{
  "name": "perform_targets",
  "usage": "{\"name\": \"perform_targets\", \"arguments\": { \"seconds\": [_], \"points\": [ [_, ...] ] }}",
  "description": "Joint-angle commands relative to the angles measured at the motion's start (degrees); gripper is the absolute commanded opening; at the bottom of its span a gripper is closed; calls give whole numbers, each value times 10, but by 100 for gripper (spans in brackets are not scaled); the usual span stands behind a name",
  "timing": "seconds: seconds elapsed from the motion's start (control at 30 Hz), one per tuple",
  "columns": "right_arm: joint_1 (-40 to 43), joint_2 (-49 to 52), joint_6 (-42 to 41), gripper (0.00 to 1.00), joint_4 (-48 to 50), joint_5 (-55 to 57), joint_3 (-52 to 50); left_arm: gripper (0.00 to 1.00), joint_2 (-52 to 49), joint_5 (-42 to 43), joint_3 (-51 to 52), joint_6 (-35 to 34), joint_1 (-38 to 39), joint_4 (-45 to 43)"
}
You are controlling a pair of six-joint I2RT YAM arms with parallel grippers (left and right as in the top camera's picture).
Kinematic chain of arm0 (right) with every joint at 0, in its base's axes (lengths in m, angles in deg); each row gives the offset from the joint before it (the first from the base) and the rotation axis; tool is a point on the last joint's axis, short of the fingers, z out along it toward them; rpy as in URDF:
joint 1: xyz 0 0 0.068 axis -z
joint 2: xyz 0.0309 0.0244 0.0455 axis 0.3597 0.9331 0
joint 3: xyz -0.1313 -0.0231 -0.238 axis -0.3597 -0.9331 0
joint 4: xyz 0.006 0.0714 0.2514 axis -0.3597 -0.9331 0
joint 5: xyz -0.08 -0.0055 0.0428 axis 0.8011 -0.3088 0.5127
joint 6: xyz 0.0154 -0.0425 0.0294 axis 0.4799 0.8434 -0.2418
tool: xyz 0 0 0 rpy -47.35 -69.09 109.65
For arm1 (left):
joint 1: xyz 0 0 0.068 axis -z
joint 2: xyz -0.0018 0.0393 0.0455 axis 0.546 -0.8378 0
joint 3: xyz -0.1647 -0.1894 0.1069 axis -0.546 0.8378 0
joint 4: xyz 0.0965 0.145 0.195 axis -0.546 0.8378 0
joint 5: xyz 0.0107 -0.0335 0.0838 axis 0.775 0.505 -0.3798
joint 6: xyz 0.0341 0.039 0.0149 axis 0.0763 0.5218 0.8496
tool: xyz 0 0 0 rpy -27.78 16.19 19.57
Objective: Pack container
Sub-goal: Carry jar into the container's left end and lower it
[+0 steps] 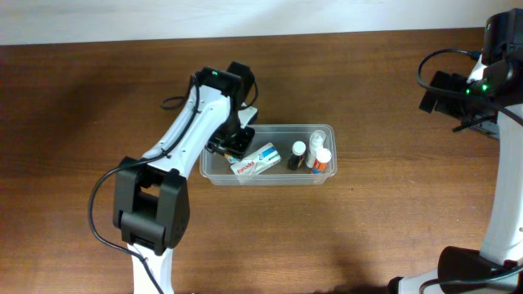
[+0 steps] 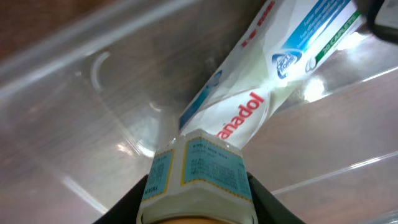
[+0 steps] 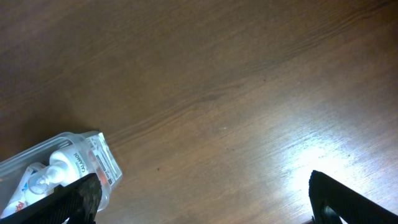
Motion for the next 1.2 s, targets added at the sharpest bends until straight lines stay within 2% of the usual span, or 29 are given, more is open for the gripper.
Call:
{"name": "perform_targets", "arguments": {
  "seconds": [0.0, 0.23, 0.53, 0.83, 0.9, 1.0, 1.17],
  "points": [
    [2, 1, -5, 98, 0, 7, 5, 36, 13, 7, 27, 8, 2, -22],
    [2, 1, -5, 98, 0, 7, 5, 36, 13, -47, 72, -7, 2, -74],
    [2, 1, -5, 98, 0, 7, 5, 35, 13, -71, 117, -18, 2, -152],
    [2, 1, -5, 98, 0, 7, 5, 36, 13, -84, 129, -20, 2, -165],
    [2, 1, -5, 98, 0, 7, 5, 38, 13, -83, 129, -20, 2, -165],
    [2, 1, -5, 98, 0, 7, 5, 50, 13, -83, 129, -20, 2, -163],
    [2, 1, -5, 98, 0, 7, 5, 53, 13, -83, 129, -20, 2, -156]
  ]
}}
